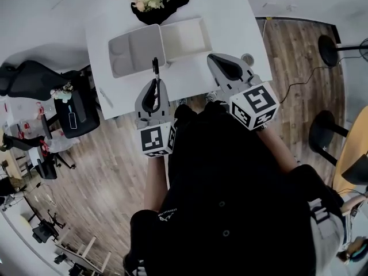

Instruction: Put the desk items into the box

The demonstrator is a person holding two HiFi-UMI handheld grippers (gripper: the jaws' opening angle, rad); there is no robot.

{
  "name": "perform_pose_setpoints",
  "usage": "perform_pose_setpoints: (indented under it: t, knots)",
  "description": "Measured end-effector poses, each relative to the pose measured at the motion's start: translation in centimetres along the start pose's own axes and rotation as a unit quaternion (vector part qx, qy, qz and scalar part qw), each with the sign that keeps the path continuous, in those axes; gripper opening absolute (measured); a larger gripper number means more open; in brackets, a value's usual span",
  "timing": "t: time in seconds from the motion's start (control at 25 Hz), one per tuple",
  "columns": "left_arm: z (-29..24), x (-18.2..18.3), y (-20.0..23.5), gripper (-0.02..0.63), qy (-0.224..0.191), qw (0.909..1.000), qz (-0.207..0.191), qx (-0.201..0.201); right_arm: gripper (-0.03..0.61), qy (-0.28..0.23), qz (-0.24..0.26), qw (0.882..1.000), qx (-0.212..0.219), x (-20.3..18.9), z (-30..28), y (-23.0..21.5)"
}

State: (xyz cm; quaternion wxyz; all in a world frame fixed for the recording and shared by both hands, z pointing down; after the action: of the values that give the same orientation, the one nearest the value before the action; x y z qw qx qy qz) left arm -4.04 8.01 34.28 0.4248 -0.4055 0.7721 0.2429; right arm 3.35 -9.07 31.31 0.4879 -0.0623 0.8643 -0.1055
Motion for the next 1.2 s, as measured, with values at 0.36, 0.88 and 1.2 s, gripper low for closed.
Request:
perform_pose_setpoints:
  t: [0.36,0.88,1.2]
  knots:
    - [0.6,0.8,-1.6,0.048,-0.015,0.9998,0.007,0.011,-0.002,0.002,0.016,1.000,0.013,-0.1,0.5,-1.0]
    - [-3.7,2.1,-2.3,0.048,0.006,0.9998,-0.015,-0.012,-0.002,0.012,0.003,1.000,-0.001,0.3,-0.2,-3.9]
    - [-9.0,2.0,-1.8,0.048,0.053,0.9968,-0.036,-0.049,-0.002,0.017,-0.026,0.999,-0.038,0.2,-0.8,-6.4]
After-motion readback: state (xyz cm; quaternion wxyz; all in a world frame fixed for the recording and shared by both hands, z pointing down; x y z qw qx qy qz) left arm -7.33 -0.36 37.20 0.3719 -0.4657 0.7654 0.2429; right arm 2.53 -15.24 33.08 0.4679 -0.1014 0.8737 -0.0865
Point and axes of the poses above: the fingertips, and each gripper's own axes: z backward along the fingers, y to its left, x out of its top, the point moved 4 cm from there along z, backward along the fingers, and after that the axes turned 14 degrees about y, right-handed, at the moved point
